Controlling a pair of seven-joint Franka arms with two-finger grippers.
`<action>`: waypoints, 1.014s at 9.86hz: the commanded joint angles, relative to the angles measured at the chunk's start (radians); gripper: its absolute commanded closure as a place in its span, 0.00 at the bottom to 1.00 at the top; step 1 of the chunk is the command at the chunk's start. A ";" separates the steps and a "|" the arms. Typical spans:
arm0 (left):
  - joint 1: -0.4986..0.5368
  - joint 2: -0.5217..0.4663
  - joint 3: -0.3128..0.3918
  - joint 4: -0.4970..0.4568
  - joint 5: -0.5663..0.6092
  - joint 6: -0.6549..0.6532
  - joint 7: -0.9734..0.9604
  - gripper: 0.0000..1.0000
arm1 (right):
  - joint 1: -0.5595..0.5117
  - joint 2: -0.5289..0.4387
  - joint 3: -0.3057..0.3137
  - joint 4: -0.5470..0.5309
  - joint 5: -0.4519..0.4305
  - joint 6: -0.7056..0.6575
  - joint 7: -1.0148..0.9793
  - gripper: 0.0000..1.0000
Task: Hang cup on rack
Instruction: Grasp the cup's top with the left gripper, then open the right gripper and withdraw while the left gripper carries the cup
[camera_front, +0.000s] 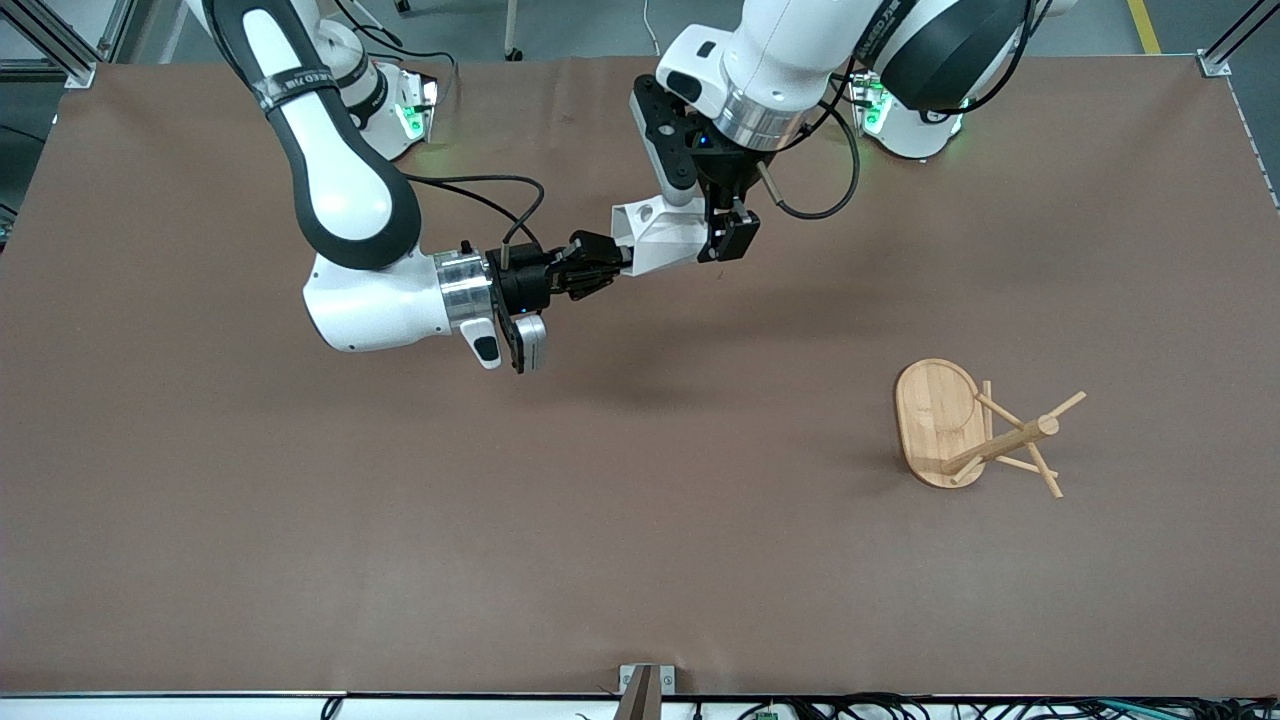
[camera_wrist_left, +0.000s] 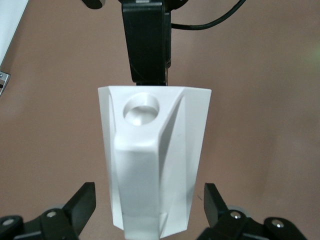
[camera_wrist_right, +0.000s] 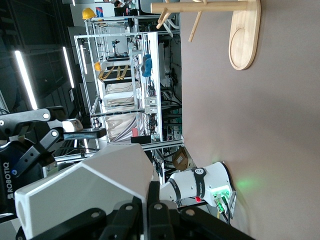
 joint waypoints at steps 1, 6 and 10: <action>-0.003 0.030 -0.003 -0.019 0.015 0.013 0.012 0.05 | -0.011 0.003 0.007 0.006 0.023 -0.016 -0.009 1.00; -0.003 0.041 -0.004 -0.019 0.013 0.007 0.010 0.40 | -0.011 0.001 0.007 0.006 0.023 -0.016 -0.009 1.00; 0.012 0.029 -0.003 -0.002 0.012 -0.016 -0.017 0.75 | -0.011 0.001 0.005 0.006 0.023 -0.016 0.006 0.03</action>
